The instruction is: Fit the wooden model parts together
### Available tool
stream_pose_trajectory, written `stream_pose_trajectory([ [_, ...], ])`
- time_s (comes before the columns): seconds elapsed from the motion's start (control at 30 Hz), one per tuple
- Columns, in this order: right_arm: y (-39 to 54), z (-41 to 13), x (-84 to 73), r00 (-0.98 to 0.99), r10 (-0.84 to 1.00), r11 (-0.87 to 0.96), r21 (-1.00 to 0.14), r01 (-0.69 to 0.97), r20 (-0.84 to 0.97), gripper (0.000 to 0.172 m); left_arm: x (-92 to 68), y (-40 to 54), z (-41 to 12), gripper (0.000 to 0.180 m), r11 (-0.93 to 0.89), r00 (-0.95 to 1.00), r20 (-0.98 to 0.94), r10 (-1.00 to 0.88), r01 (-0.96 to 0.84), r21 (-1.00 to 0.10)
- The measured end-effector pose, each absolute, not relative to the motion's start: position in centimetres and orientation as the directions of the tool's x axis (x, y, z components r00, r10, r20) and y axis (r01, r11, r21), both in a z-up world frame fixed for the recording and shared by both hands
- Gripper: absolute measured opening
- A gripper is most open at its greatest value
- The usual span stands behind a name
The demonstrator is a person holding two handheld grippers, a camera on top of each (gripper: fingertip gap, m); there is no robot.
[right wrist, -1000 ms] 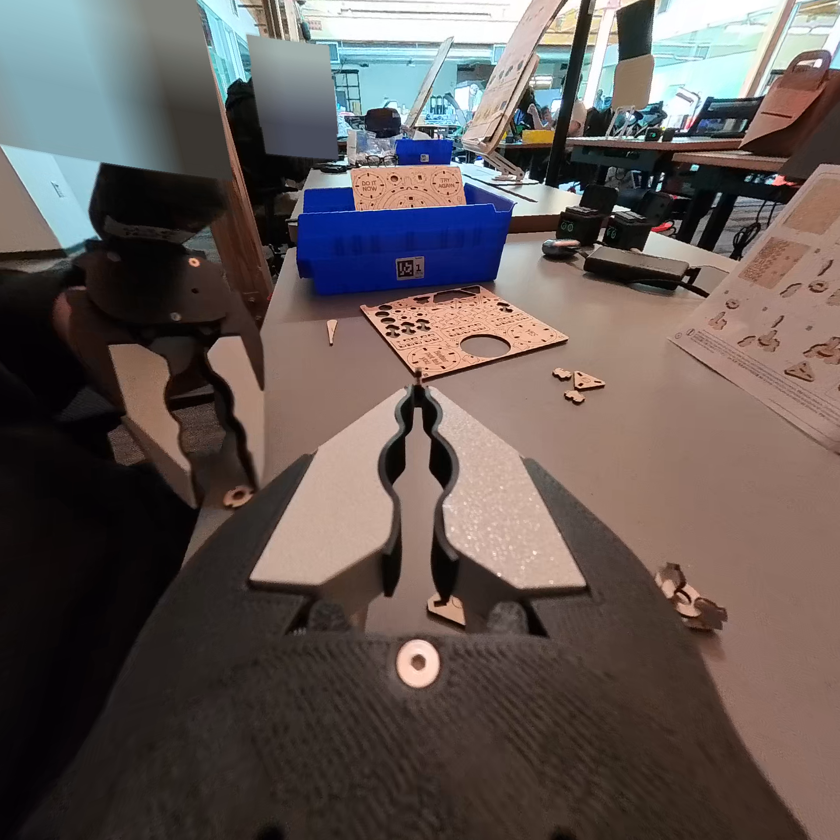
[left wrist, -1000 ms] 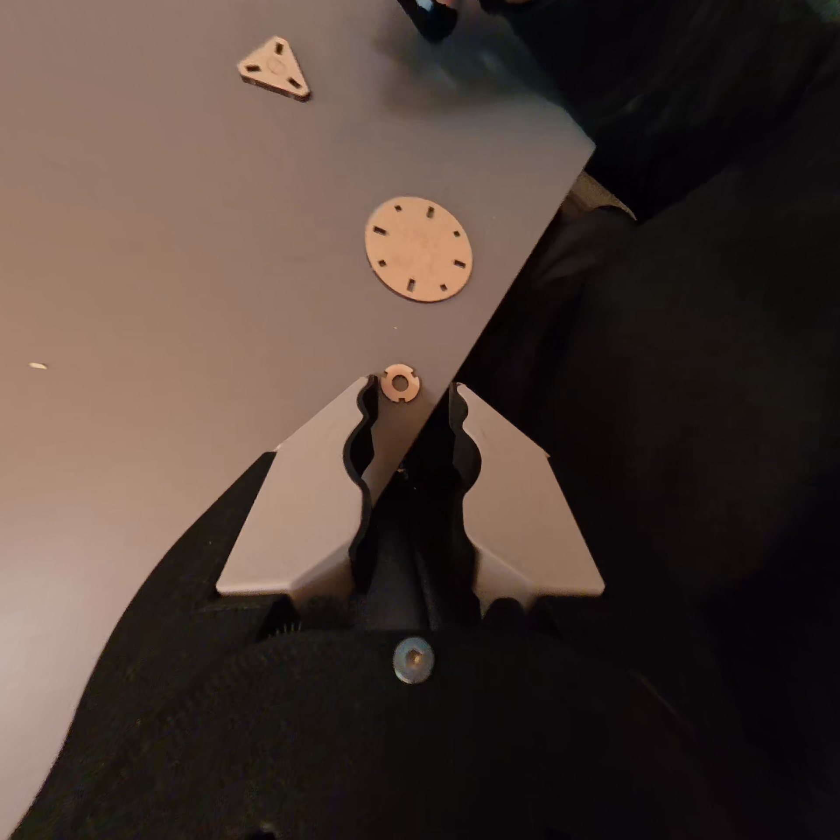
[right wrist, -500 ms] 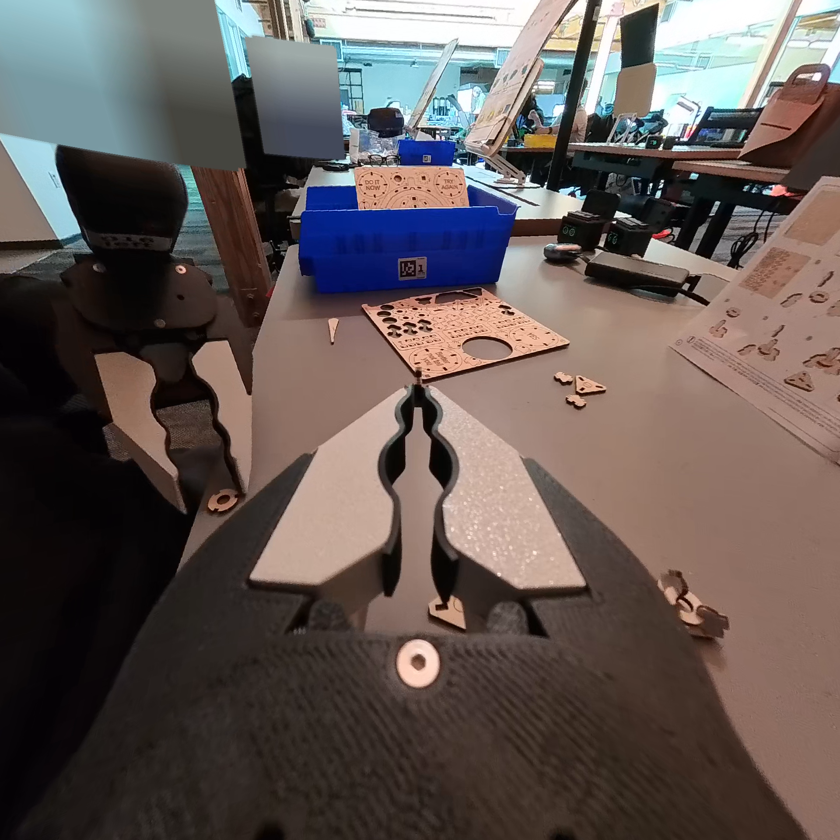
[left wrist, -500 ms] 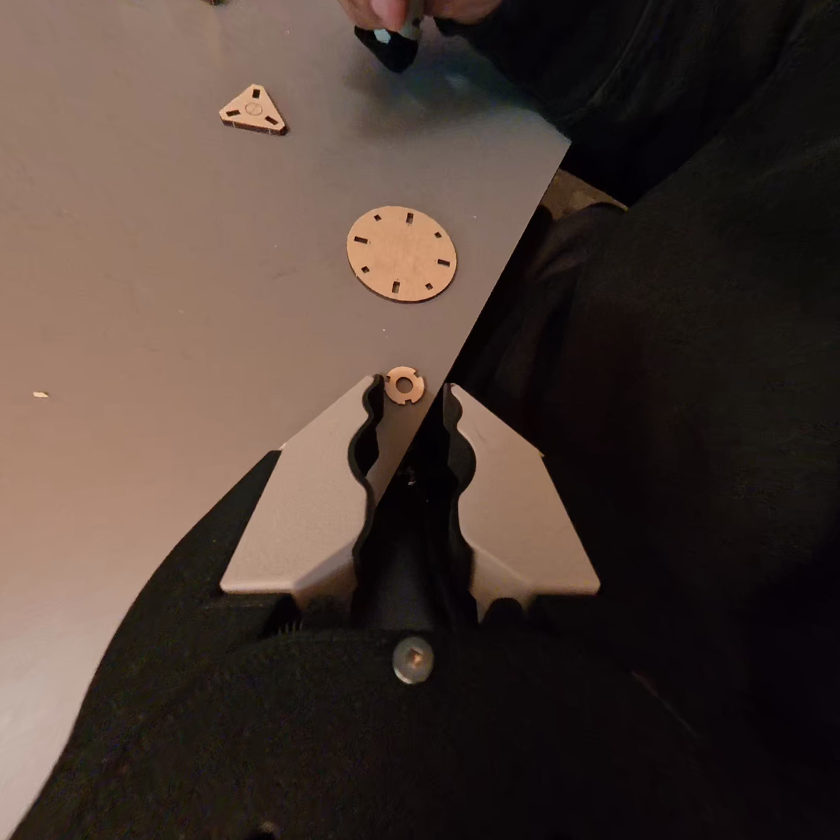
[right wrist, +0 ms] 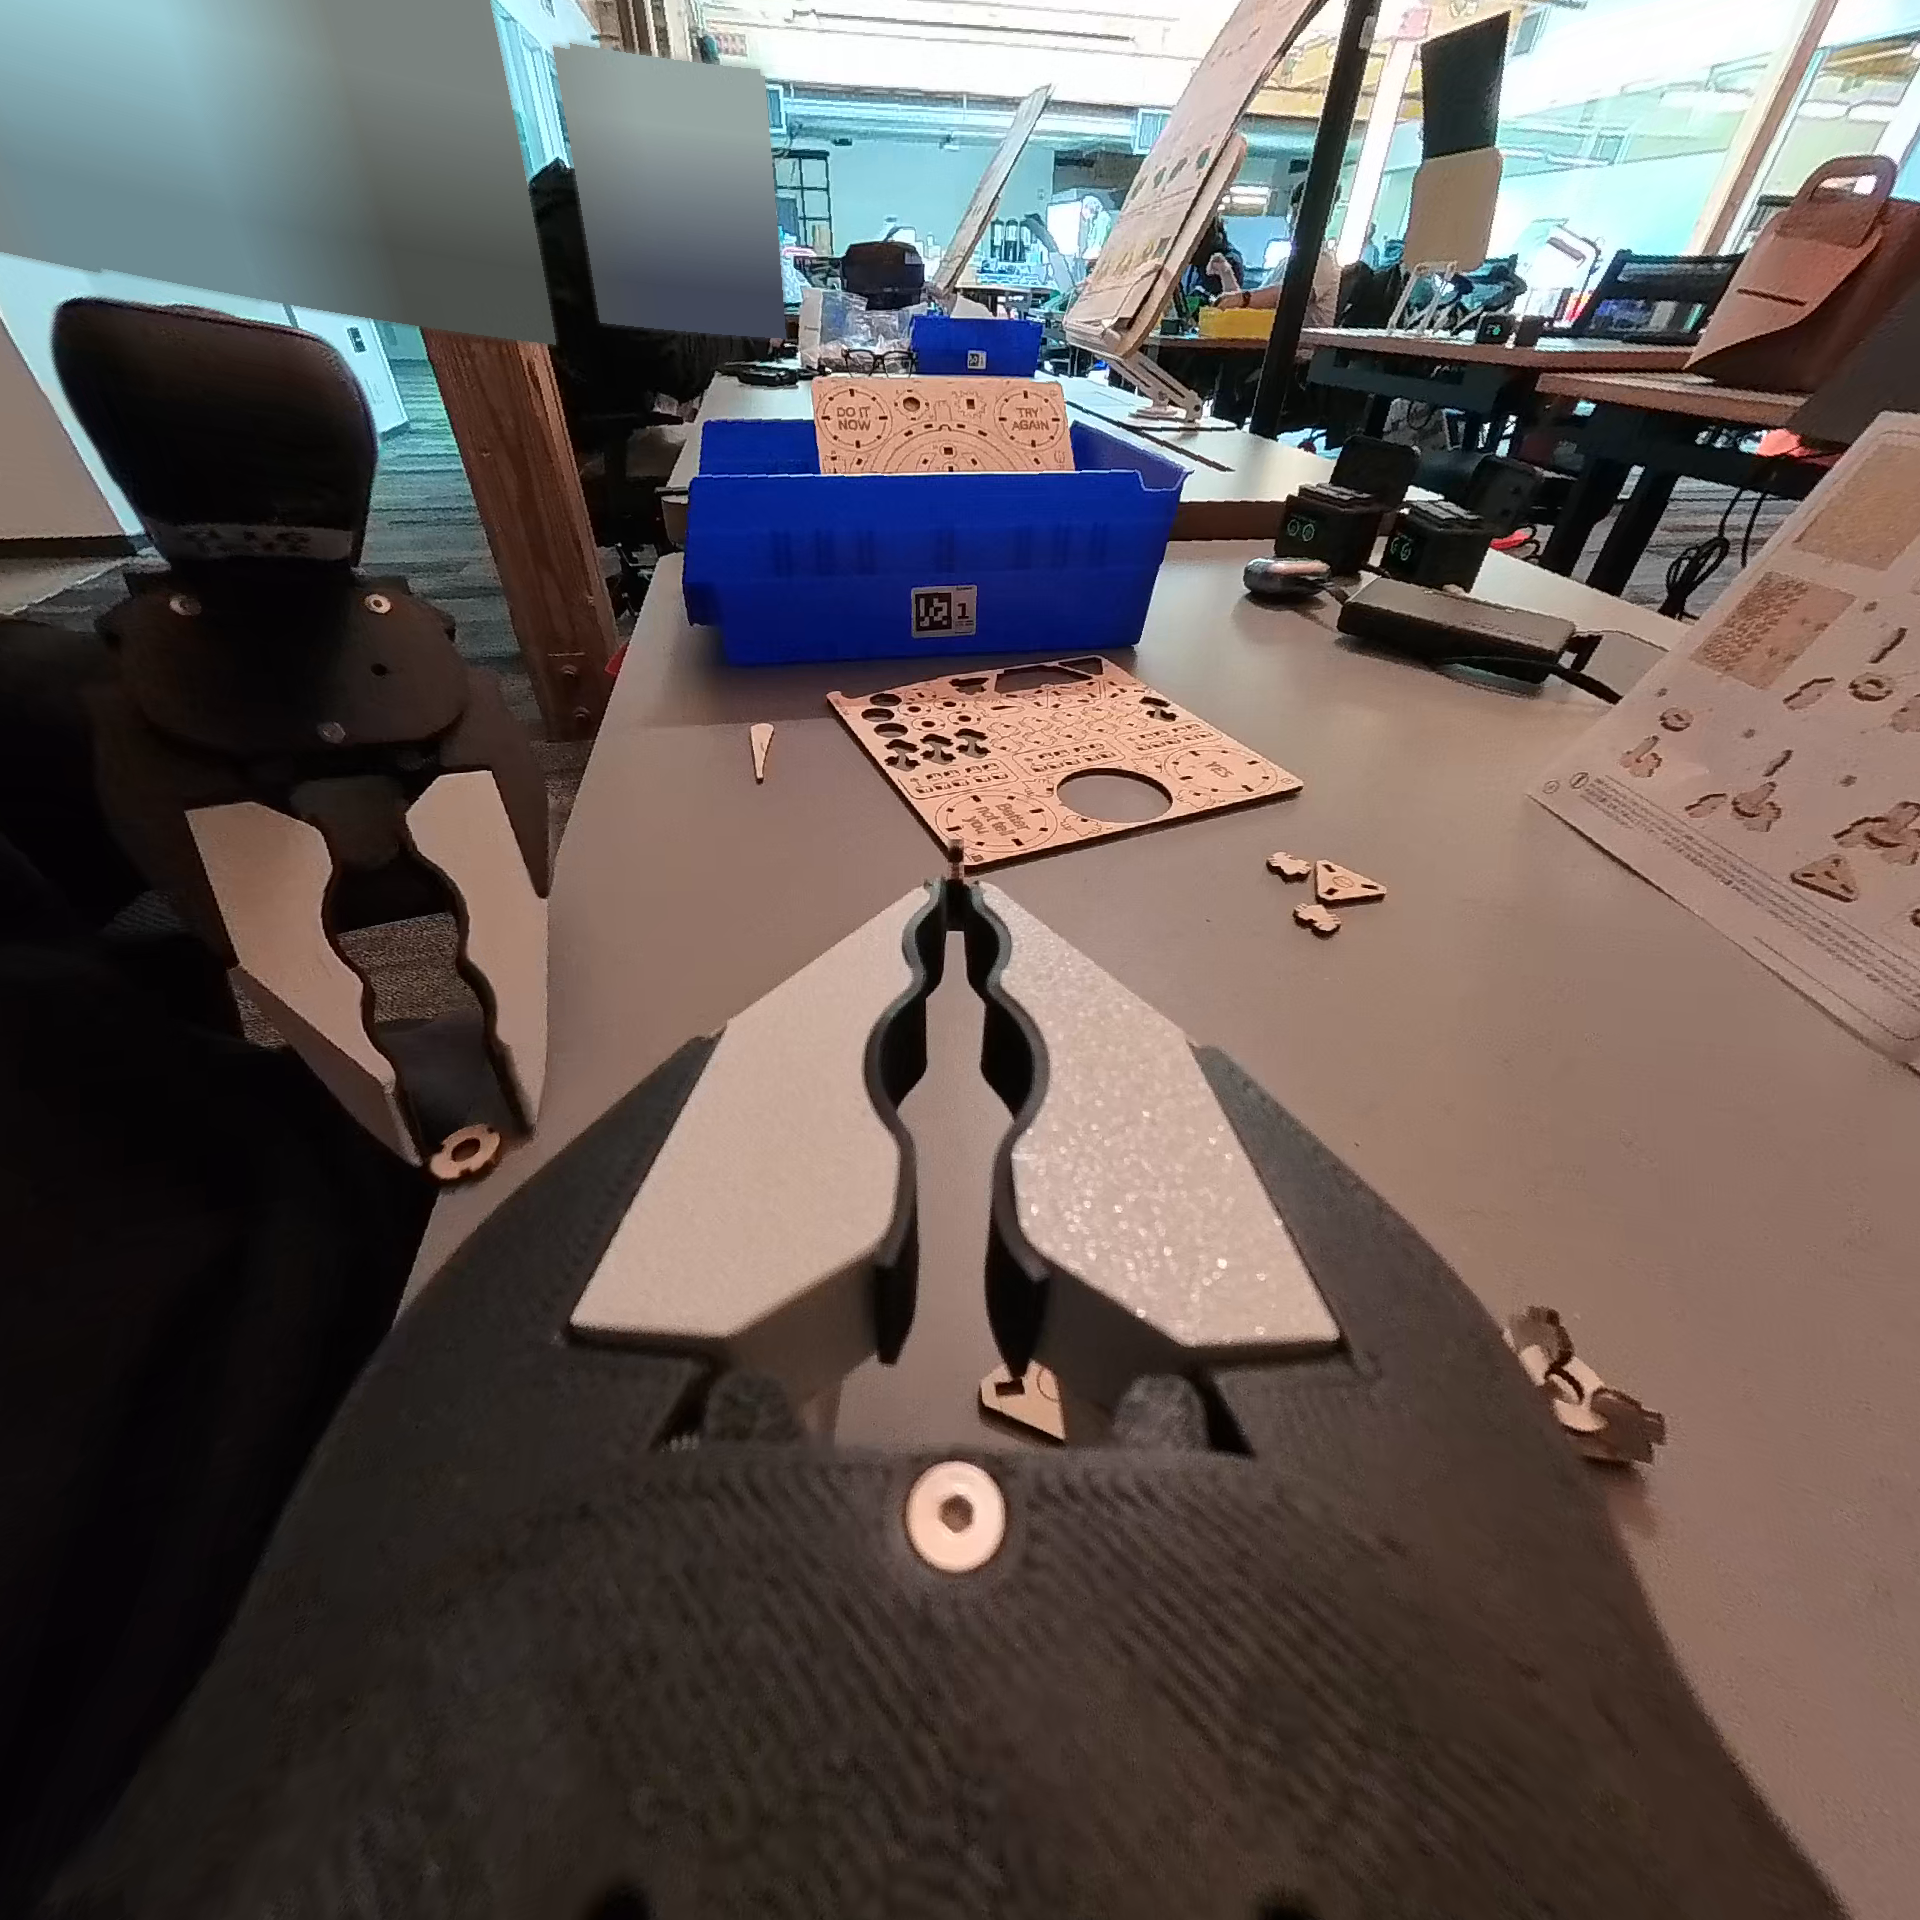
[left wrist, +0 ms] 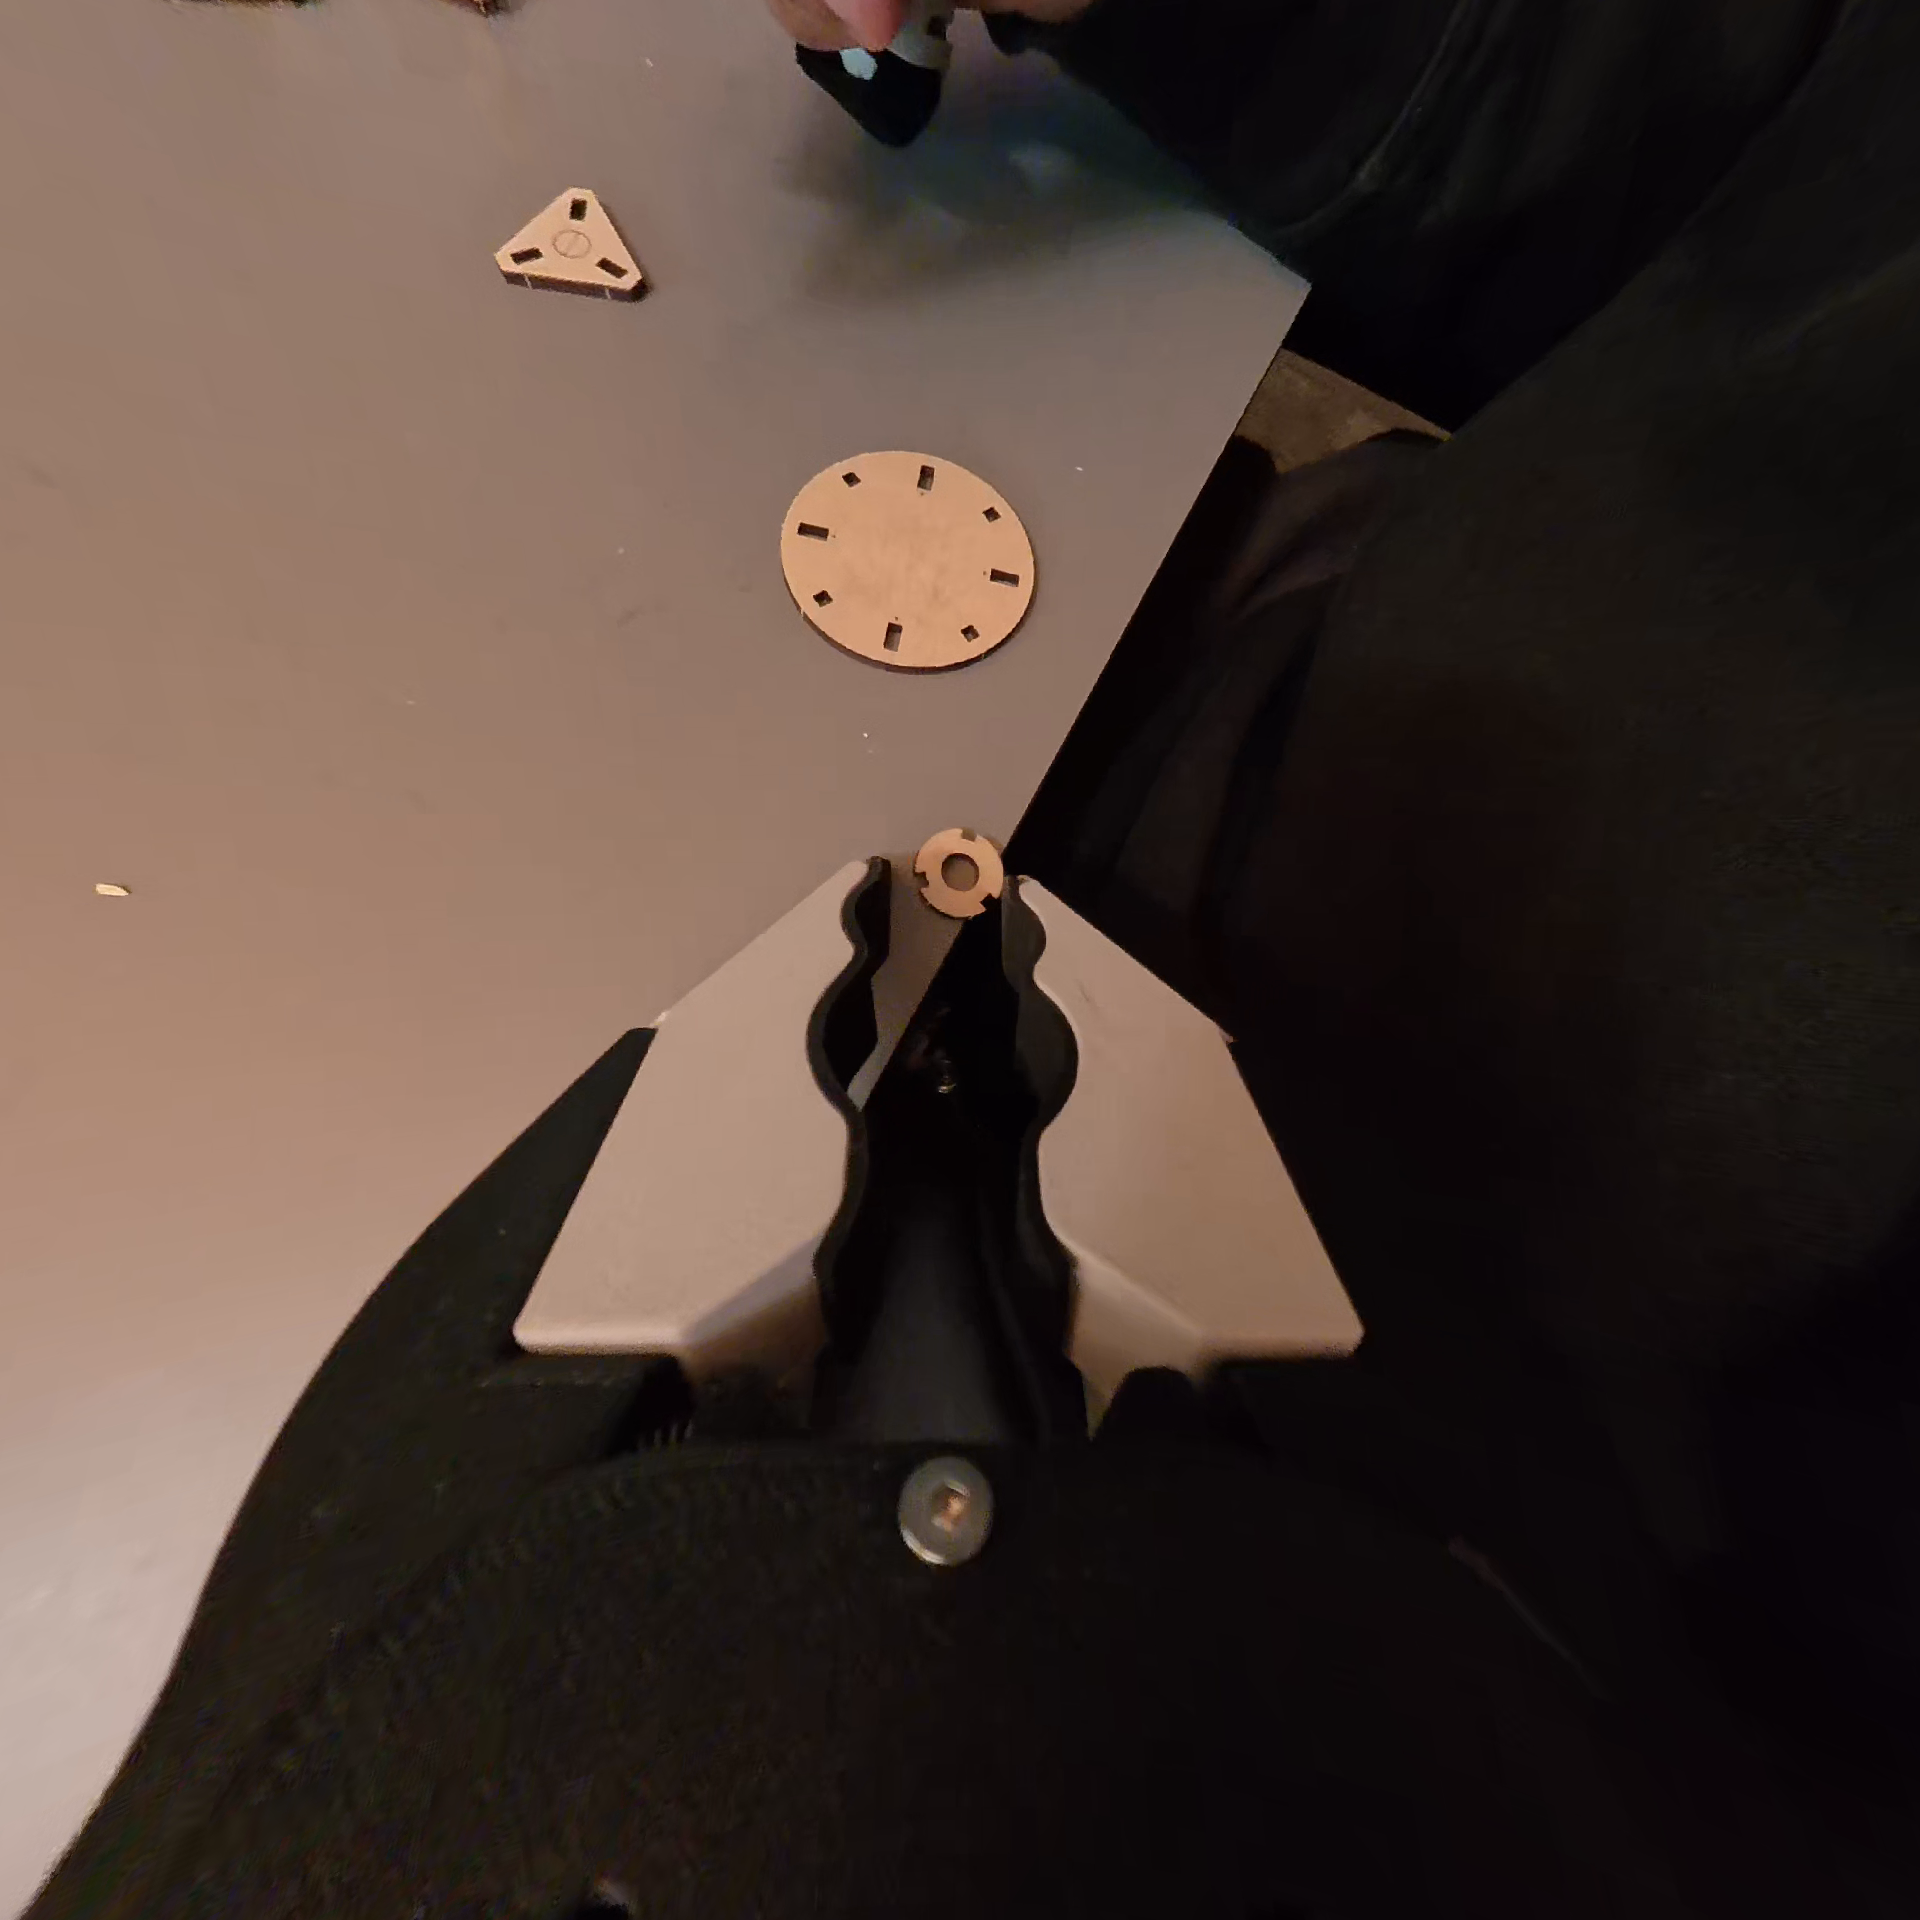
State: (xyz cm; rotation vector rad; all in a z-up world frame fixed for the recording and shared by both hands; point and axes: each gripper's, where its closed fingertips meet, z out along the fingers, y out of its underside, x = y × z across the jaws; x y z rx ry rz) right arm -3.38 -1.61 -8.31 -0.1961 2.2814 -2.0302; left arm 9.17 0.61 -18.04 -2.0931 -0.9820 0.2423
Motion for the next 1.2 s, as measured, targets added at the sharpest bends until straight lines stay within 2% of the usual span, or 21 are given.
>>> stream_pose_trajectory([
  [0.17,-1.6,-8.3,-3.3,-0.988,-0.151,0.111,-0.993,-0.044,0.027,0.001,9.1,0.6,-17.9,0.015,-0.388,0.684,0.129,0.718,0.547,-0.742],
  [0.37,-1.5,-8.3,-2.6,-0.98,-0.191,0.11,-0.991,-0.074,0.052,0.001,7.3,-0.1,-15.7,0.015,-0.264,0.657,0.17,0.734,0.507,-0.821],
  [0.53,-0.7,-8.0,0.2,-0.913,-0.401,0.128,-0.992,0.022,-0.072,0.001,4.6,-0.2,-13.5,0.016,-0.249,0.713,0.135,0.688,0.406,-0.879],
  [0.6,-0.3,-8.2,0.7,-0.892,-0.442,0.151,-0.988,0.032,-0.096,0.001,3.5,-0.1,-13.5,0.016,-0.265,0.741,0.129,0.66,0.39,-0.882],
  [0.77,0.2,-11.5,0.9,-0.889,-0.452,0.304,-0.949,-0.08,-0.07,0.001,1.7,0.4,-13.4,0.016,-0.264,0.794,0.168,0.584,0.381,-0.886],
  [1.13,0.0,-11.1,-0.1,-0.813,-0.404,0.412,-0.877,0.246,-0.418,0.001,1.7,0.6,-12.5,0.016,-0.168,0.817,0.319,0.481,0.443,-0.881],
  [1.2,0.0,-11.4,-0.1,-0.8,-0.401,0.434,-0.862,0.264,-0.447,0.0,1.8,0.6,-12.4,0.016,-0.155,0.82,0.337,0.462,0.449,-0.88],
])
